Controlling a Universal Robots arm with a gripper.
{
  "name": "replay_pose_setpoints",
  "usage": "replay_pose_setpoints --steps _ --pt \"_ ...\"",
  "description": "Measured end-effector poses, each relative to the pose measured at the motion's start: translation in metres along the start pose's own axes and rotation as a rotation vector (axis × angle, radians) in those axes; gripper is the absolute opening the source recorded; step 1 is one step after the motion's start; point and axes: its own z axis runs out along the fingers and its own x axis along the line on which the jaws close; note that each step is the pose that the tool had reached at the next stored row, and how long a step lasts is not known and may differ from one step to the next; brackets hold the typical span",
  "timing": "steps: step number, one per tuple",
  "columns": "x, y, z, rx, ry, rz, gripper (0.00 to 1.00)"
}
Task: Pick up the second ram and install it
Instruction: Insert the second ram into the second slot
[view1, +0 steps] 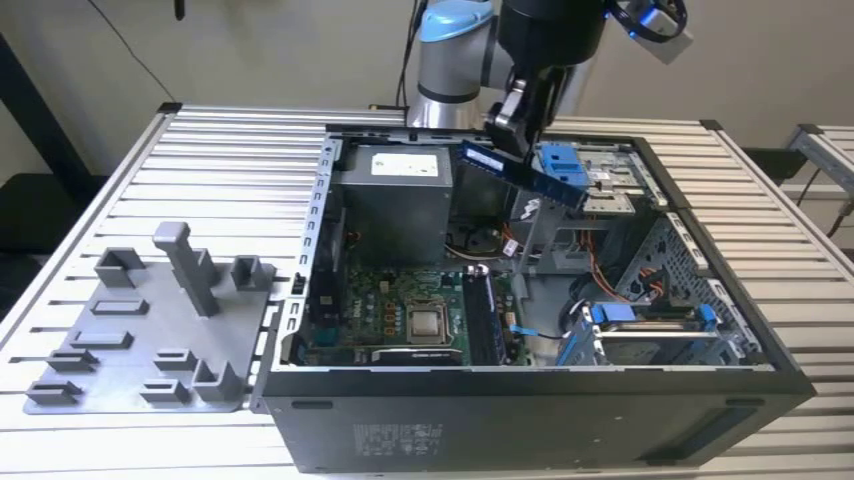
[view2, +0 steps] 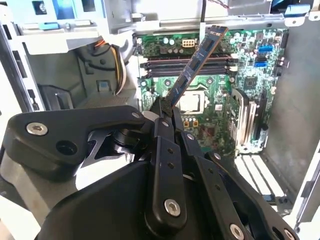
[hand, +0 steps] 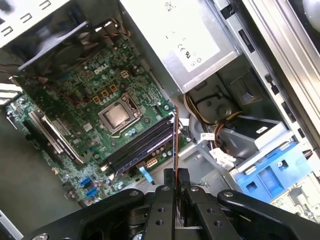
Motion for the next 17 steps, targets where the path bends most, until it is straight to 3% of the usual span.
replay_pose_setpoints --steps 17 --pt "0.0012 -0.0008 0.0019 0.0119 0.0025 0.206 0.14"
